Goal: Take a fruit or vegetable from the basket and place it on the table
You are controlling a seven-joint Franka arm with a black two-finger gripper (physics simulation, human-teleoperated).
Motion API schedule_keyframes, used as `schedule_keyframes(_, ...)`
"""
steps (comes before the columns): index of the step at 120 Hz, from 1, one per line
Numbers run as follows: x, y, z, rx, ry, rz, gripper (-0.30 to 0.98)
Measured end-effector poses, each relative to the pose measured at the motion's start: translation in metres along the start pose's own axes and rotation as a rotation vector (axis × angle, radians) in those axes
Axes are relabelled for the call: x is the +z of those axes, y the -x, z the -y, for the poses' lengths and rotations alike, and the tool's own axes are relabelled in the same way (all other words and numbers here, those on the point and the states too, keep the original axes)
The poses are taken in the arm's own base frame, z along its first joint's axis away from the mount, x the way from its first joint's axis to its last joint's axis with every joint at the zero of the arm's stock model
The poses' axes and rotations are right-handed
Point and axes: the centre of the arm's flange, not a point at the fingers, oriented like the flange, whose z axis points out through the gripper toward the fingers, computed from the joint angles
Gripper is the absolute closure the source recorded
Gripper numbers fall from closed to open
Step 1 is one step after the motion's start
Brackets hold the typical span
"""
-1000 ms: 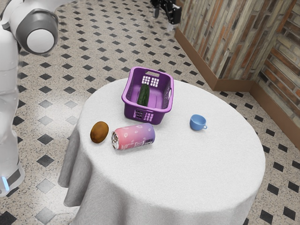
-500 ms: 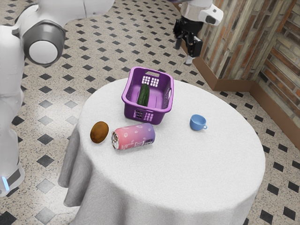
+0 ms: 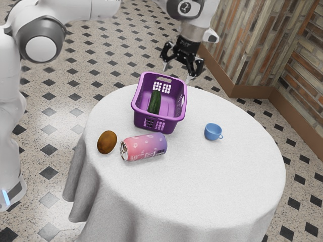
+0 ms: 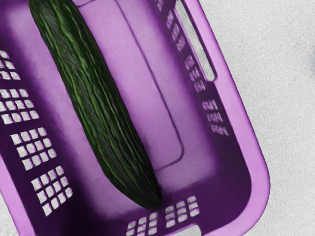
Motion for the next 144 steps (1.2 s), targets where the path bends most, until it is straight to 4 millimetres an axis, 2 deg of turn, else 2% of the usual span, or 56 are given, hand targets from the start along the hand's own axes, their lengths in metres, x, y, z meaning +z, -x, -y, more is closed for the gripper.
schedule_keyframes(12,0.019,0.002,-0.003,-0.099,0.004,0.015,0.0)
schedule_keyframes(28,0.026,-0.01,0.017,-0.215,-0.015,-0.032,0.0)
schedule_keyframes(49,0.058,-0.029,0.035,-0.331,-0.032,-0.051,0.0)
schedule_keyframes(70,0.081,-0.034,0.034,-0.386,-0.019,-0.06,0.0)
schedule_keyframes(86,0.092,-0.031,0.035,-0.415,-0.006,-0.052,0.0)
schedule_keyframes(105,0.096,-0.036,0.045,-0.459,0.006,-0.056,0.0)
schedule_keyframes(144,0.125,-0.042,0.051,-0.503,0.017,-0.062,0.0)
